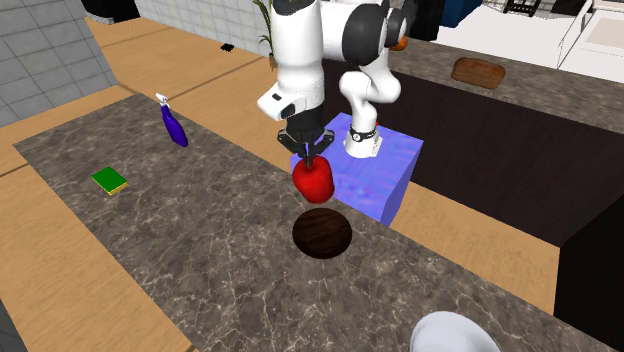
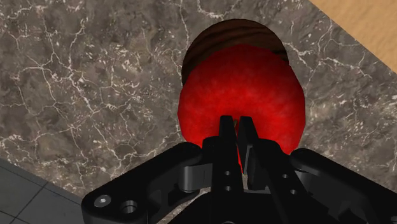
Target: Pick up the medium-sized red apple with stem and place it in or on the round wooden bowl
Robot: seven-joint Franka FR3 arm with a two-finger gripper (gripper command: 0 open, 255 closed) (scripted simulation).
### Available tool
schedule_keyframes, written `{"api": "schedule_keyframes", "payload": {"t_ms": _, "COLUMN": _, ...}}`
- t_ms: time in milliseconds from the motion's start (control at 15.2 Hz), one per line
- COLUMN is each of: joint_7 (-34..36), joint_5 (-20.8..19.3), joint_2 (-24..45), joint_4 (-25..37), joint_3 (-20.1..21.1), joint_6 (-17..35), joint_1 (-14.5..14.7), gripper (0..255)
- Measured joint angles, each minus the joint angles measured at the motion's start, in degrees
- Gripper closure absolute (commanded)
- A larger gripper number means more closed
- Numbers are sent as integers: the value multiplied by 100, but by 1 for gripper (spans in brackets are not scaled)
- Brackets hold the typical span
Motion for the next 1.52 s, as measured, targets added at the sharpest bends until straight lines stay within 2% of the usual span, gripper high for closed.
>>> {"api": "schedule_keyframes", "payload": {"t_ms": 132, "joint_7": 258, "joint_5": -4, "joint_2": 86, "joint_4": 286, "joint_3": 88, "joint_6": -194, "joint_1": 163, "gripper": 255}}
{"api": "schedule_keyframes", "payload": {"t_ms": 330, "joint_7": 392, "joint_5": -9, "joint_2": 88, "joint_4": 193, "joint_3": 135, "joint_6": -93, "joint_1": 254, "gripper": 255}}
{"api": "schedule_keyframes", "payload": {"t_ms": 1518, "joint_7": 379, "joint_5": -20, "joint_2": -137, "joint_4": -1502, "joint_3": 149, "joint_6": 1374, "joint_1": 299, "gripper": 255}}
